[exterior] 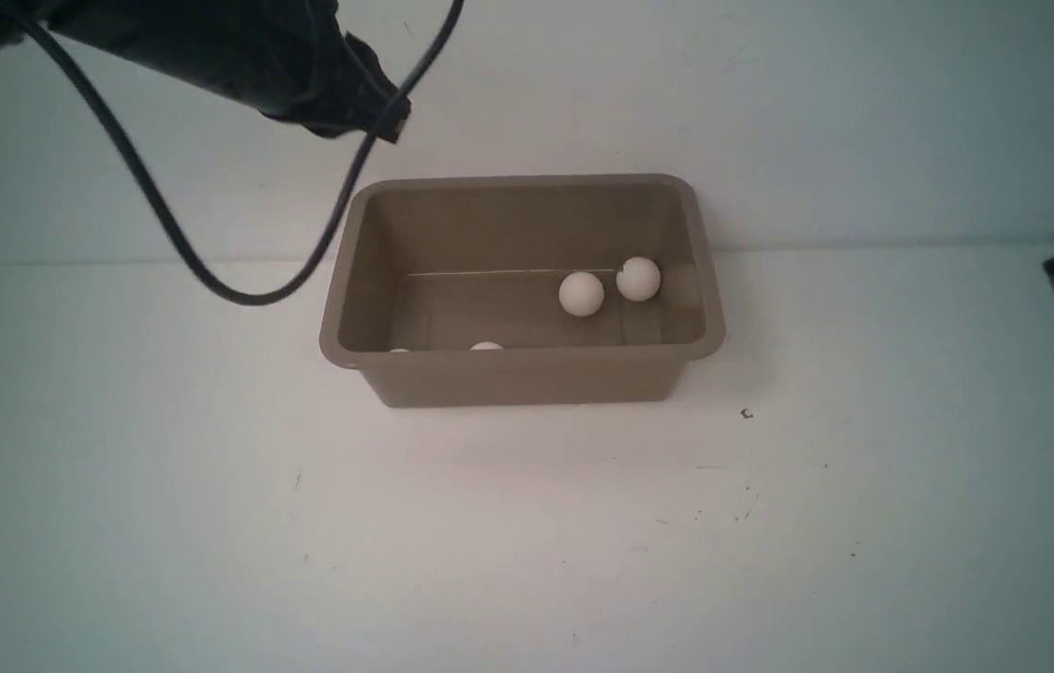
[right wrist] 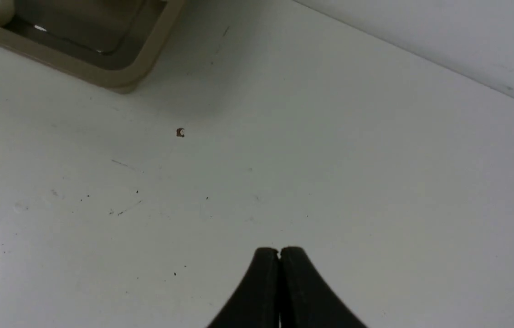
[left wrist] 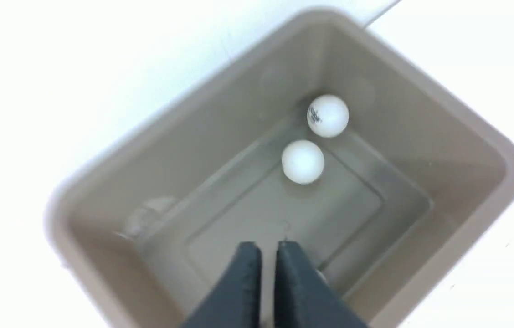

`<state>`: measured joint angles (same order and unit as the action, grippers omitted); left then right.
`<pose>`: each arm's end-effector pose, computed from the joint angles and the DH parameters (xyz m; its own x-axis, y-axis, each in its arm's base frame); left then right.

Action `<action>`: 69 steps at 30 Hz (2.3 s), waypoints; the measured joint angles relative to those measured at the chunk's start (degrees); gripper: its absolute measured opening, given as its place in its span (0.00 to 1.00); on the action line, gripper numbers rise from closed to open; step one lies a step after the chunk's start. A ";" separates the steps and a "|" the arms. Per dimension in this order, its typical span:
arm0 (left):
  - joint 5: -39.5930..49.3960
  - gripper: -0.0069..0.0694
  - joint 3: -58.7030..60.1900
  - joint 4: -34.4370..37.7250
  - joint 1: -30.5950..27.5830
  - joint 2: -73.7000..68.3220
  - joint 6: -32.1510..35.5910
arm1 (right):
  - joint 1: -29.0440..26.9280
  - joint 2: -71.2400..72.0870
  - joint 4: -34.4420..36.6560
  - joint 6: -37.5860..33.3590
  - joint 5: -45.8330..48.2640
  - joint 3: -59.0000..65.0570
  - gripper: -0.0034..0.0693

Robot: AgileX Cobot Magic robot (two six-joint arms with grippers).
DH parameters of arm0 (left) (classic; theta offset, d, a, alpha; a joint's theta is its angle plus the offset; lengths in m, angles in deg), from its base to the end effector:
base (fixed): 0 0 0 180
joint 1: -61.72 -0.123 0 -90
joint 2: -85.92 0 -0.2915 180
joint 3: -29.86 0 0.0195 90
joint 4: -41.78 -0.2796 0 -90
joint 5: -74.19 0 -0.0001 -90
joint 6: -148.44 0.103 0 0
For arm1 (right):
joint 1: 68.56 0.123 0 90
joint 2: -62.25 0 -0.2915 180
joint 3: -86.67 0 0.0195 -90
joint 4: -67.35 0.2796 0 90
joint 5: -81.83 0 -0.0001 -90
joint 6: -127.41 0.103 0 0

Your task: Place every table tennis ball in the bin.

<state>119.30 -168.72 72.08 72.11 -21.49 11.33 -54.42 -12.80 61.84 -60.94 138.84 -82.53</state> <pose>0.4264 -0.1156 0.3648 -0.4357 0.4121 -0.8003 0.6311 0.7738 0.0549 0.2584 0.0565 0.3625 -0.7180 -0.3833 -0.5810 -0.3443 0.9210 -0.1821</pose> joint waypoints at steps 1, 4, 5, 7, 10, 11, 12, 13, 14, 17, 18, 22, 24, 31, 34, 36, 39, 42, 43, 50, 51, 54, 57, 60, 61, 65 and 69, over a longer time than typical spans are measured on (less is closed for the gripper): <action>-0.31 0.09 1.39 -0.26 0.00 2.22 0.09 | 0.00 1.62 0.00 0.00 -3.42 3.88 0.03; -3.71 0.09 9.31 -0.69 0.00 10.37 1.61 | 0.00 5.18 0.00 0.69 -11.14 12.65 0.03; -5.90 0.09 12.72 -0.60 0.00 13.28 2.47 | 0.00 6.34 0.00 1.37 -13.70 16.03 0.03; -10.84 0.09 19.79 0.30 0.00 19.06 4.19 | 0.00 7.94 0.00 1.95 -18.09 20.34 0.03; -20.36 0.09 31.42 4.64 0.00 27.87 6.89 | 0.00 9.73 0.13 2.36 -25.19 25.85 0.03; -21.80 0.09 33.25 5.47 0.00 29.22 7.42 | 0.00 9.96 0.13 2.46 -26.44 26.77 0.03; -24.66 0.09 37.89 7.14 0.00 31.85 9.04 | 0.00 10.42 0.15 2.50 -28.98 28.98 0.03; -27.37 0.09 41.50 9.25 0.00 34.41 10.58 | 0.00 10.97 0.42 2.55 -33.29 31.34 0.03; -31.45 0.09 46.62 11.72 0.00 38.62 13.15 | 0.00 11.10 0.66 2.55 -35.10 32.72 0.03; -36.17 0.09 56.05 16.23 0.00 45.06 18.44 | 0.00 11.33 2.33 2.62 -42.49 36.57 0.03; -37.05 0.09 58.94 17.90 0.00 47.35 20.43 | 0.00 11.33 2.74 2.62 -44.24 37.24 0.03; -37.81 0.09 67.18 25.52 0.00 54.37 26.96 | 0.00 11.51 4.06 2.62 -50.04 40.28 0.03; -37.87 0.09 67.88 28.25 0.00 55.46 28.08 | 0.00 11.56 4.06 2.62 -50.54 40.36 0.03; -38.27 0.09 68.00 38.55 0.00 55.74 28.63 | 0.00 11.56 4.06 2.62 -51.02 40.47 0.03; -38.66 0.09 68.06 44.66 0.00 55.60 28.63 | 0.00 11.56 4.06 2.62 -51.02 40.47 0.03; -39.22 0.09 68.06 50.76 0.00 55.48 28.83 | 0.00 11.56 4.06 2.62 -51.02 40.47 0.03; -40.61 0.09 68.11 56.63 0.00 55.77 30.93 | 0.00 11.58 4.06 2.62 -51.02 40.47 0.03; -44.27 0.09 69.20 58.23 -1.27 59.74 36.53 | 0.00 11.58 4.06 2.62 -51.02 40.47 0.03; -45.12 0.09 69.80 58.70 -2.03 62.31 38.17 | 0.00 11.58 4.06 2.62 -51.02 40.47 0.03; -55.79 0.09 77.52 66.31 -10.68 79.19 45.79 | 0.00 11.58 4.06 2.62 -51.02 40.47 0.03; -57.24 0.09 78.79 67.51 -11.66 80.51 46.23 | 0.00 11.58 4.06 2.62 -51.02 40.47 0.03; -59.40 0.09 83.00 69.44 -14.29 85.86 48.36 | 0.00 11.58 4.06 2.62 -51.02 40.52 0.03; -60.01 0.09 88.18 69.84 -14.67 91.04 49.99 | 0.00 11.58 4.06 2.62 -51.02 40.57 0.03; -60.26 0.09 91.83 69.89 -14.79 95.16 50.16 | 0.00 11.58 4.06 2.62 -51.02 40.64 0.03; -60.26 0.09 92.64 69.89 -14.79 96.53 50.16 | 0.00 11.58 4.06 2.62 -51.02 40.64 0.03; -60.18 0.09 94.53 69.95 -14.79 99.66 50.20 | 0.00 11.58 4.06 2.62 -51.02 40.64 0.03; -59.94 0.09 94.79 69.95 -14.84 100.35 50.20 | 0.00 11.58 4.06 2.62 -51.02 40.70 0.03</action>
<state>59.36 -73.93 142.03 57.27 78.86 61.53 -54.42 -1.22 65.90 -58.33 87.81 -41.83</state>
